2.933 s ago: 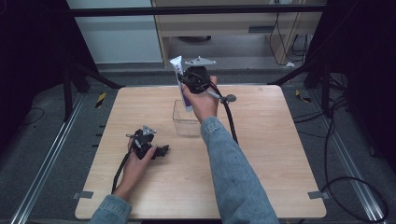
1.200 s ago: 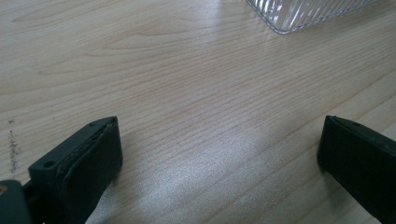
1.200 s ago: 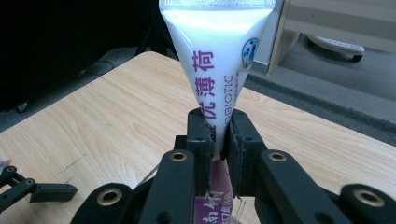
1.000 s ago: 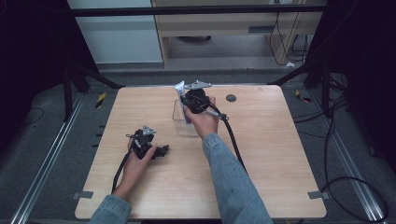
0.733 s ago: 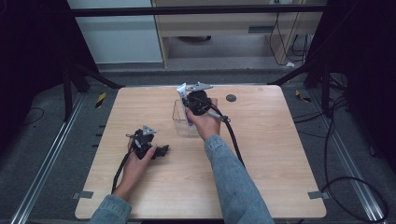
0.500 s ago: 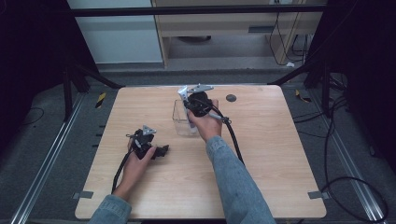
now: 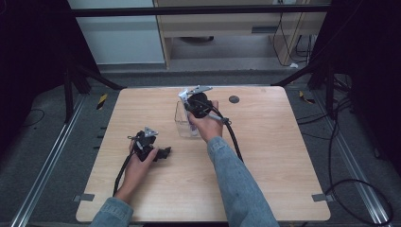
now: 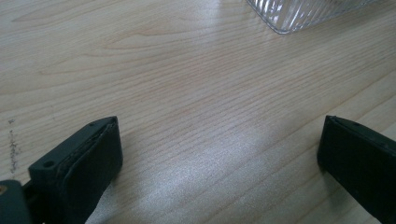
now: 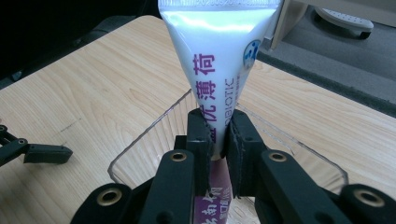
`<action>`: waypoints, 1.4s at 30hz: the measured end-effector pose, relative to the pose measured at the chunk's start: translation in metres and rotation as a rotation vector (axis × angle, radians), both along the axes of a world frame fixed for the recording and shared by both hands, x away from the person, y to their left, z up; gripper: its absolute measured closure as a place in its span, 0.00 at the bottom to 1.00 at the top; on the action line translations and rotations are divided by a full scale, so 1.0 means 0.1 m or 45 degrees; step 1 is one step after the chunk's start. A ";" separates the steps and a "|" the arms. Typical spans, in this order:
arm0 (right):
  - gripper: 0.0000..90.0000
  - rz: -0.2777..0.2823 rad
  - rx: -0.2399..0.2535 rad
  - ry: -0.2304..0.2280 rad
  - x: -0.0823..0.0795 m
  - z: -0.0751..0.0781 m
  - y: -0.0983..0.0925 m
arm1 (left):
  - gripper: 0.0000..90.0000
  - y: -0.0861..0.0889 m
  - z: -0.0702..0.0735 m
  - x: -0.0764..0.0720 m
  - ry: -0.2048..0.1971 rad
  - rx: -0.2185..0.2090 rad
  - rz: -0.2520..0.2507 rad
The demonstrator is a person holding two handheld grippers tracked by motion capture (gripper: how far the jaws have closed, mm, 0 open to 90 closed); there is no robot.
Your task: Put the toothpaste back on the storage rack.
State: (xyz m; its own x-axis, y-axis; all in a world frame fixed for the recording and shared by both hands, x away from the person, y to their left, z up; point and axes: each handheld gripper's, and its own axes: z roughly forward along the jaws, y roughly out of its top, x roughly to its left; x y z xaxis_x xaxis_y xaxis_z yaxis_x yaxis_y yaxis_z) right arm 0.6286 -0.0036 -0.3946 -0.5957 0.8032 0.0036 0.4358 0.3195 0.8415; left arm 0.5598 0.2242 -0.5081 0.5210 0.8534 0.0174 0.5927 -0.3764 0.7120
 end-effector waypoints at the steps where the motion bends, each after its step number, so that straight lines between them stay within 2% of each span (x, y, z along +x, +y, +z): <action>1: 0.89 0.001 -0.006 0.000 0.01 0.00 0.02 | 0.00 0.00 0.00 0.00 0.000 0.000 0.000; 9: 0.89 0.000 -0.041 0.019 0.05 0.02 0.11 | 0.00 0.00 0.00 0.00 -0.002 -0.005 0.003; 21: 0.89 -0.003 -0.042 0.029 0.11 0.01 0.16 | 0.00 0.00 0.00 0.00 -0.002 -0.006 0.003; 42: 0.89 -0.008 -0.087 0.038 0.21 -0.01 0.29 | 0.00 0.00 0.00 0.00 -0.002 -0.002 0.000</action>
